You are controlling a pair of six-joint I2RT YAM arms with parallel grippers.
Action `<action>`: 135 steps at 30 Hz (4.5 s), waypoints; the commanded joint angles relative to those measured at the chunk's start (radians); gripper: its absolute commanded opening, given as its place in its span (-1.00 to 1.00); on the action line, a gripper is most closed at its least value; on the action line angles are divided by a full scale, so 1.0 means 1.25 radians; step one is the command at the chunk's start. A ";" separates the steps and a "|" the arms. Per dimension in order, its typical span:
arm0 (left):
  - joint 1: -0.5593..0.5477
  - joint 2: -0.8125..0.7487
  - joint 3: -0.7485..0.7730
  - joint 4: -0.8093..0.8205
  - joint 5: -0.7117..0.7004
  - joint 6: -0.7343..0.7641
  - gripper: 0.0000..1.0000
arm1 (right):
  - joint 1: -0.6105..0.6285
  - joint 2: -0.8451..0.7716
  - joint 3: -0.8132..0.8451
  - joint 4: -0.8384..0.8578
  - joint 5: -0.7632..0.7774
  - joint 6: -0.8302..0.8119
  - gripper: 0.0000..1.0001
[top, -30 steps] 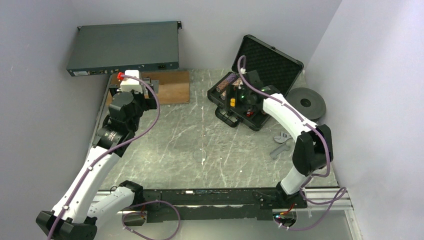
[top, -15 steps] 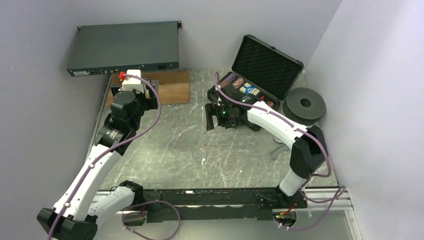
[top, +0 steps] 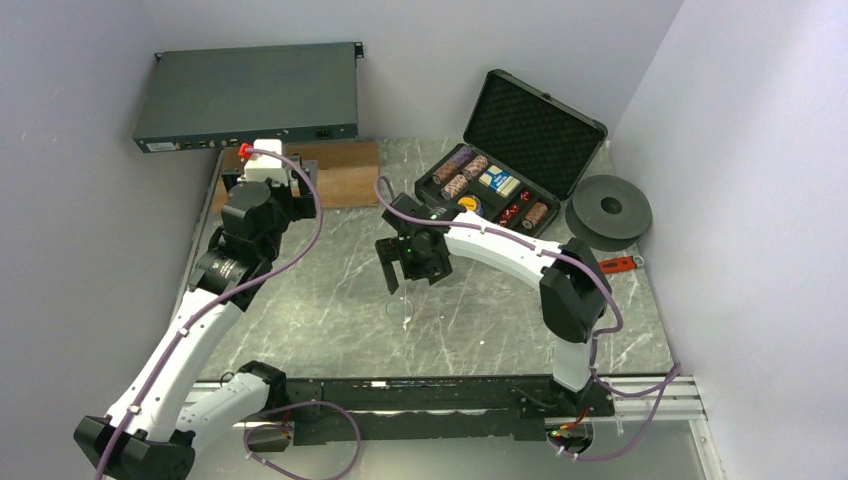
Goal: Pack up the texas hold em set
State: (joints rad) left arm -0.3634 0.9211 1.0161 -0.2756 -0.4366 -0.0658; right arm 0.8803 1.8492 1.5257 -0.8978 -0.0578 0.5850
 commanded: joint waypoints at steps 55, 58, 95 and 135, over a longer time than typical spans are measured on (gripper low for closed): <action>0.043 -0.032 0.031 0.013 0.028 -0.018 0.89 | 0.079 0.126 -0.134 0.282 -0.104 -0.653 0.29; 0.044 -0.031 0.031 0.012 0.028 -0.019 0.89 | 0.081 0.130 -0.137 0.273 -0.095 -0.650 0.18; 0.045 -0.026 0.031 0.013 0.033 -0.022 0.89 | 0.116 0.144 -0.153 0.243 0.040 -0.621 -0.52; 0.045 -0.033 0.029 0.013 0.027 -0.020 0.89 | 0.037 -0.002 -0.009 0.205 0.197 -0.442 -1.00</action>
State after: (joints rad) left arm -0.3111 0.8883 1.0161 -0.2752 -0.4080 -0.0753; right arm 0.9607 1.9060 1.4494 -0.6228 0.1711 -0.0025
